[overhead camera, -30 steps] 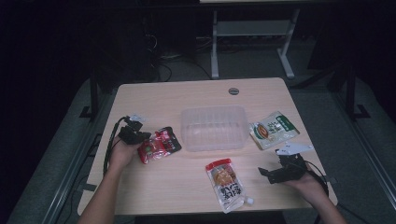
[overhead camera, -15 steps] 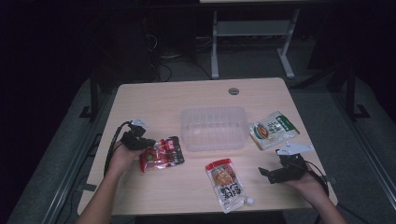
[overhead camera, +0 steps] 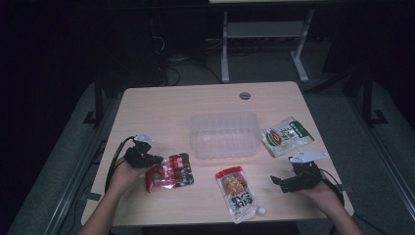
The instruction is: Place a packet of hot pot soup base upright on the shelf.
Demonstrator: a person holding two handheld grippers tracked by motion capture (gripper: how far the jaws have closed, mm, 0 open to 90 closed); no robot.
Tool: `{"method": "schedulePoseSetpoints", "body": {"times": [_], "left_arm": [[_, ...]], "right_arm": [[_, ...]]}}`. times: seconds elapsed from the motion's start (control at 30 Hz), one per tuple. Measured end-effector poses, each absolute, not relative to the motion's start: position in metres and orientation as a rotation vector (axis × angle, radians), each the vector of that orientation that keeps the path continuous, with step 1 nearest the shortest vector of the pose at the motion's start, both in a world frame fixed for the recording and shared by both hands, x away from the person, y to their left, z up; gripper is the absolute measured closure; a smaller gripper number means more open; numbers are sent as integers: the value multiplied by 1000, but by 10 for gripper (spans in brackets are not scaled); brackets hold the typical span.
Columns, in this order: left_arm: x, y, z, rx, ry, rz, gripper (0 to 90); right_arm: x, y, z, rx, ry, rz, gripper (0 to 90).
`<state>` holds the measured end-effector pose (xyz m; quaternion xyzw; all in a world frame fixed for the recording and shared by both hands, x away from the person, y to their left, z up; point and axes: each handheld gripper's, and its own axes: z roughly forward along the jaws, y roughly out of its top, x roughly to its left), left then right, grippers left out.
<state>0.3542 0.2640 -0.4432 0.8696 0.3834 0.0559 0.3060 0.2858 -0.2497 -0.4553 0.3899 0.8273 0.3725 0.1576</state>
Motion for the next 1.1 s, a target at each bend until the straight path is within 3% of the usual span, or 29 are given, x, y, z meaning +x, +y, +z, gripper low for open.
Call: {"method": "schedulePoseSetpoints", "body": {"times": [0.53, 0.77, 1.1], "left_arm": [[309, 262, -434, 2262, 984, 136, 895], [286, 280, -422, 2230, 1000, 200, 895], [269, 296, -431, 2231, 1057, 192, 890]], "right_arm": [[286, -249, -456, 1118, 2366, 1071, 9], [284, -246, -452, 1095, 2390, 1120, 9], [282, -238, -453, 1054, 2427, 1090, 9]]}}
